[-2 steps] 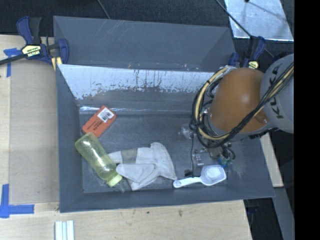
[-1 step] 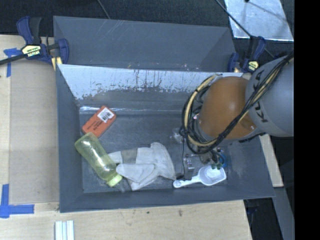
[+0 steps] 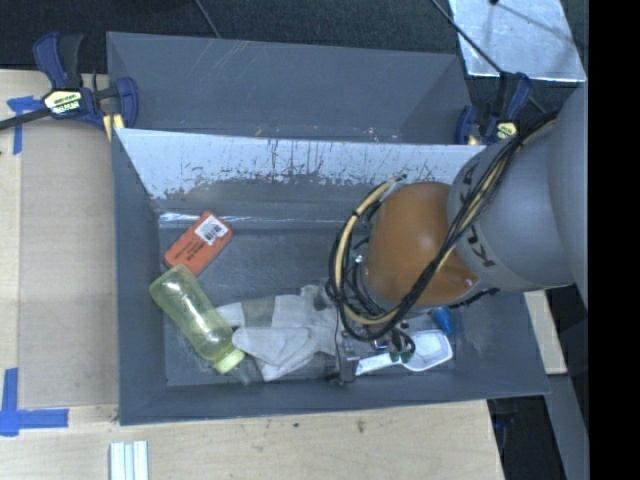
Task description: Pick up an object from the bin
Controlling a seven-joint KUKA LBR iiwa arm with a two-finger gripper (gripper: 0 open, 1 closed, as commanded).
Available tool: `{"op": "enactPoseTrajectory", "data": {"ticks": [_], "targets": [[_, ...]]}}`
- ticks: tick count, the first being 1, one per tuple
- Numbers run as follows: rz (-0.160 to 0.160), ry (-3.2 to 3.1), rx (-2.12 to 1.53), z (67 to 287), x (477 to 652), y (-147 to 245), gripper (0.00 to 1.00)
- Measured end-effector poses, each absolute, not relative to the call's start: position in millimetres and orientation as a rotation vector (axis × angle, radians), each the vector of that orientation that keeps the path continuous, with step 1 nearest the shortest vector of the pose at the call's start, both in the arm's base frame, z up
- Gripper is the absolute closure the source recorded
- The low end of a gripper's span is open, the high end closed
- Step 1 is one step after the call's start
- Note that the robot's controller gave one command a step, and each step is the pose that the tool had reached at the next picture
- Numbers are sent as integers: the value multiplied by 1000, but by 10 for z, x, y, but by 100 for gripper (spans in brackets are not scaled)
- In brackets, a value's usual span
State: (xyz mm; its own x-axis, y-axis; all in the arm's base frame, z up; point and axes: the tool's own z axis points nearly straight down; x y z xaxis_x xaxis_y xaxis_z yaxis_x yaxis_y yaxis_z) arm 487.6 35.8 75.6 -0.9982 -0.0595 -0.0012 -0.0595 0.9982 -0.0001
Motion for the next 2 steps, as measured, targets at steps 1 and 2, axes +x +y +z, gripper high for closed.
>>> {"op": "enactPoseTrajectory", "data": {"ticks": [1, 2], "targets": [[0, 3140, -147, 1096, 4852, 506, 0], [0, 3127, -91, 737, 5031, 535, 100]]}}
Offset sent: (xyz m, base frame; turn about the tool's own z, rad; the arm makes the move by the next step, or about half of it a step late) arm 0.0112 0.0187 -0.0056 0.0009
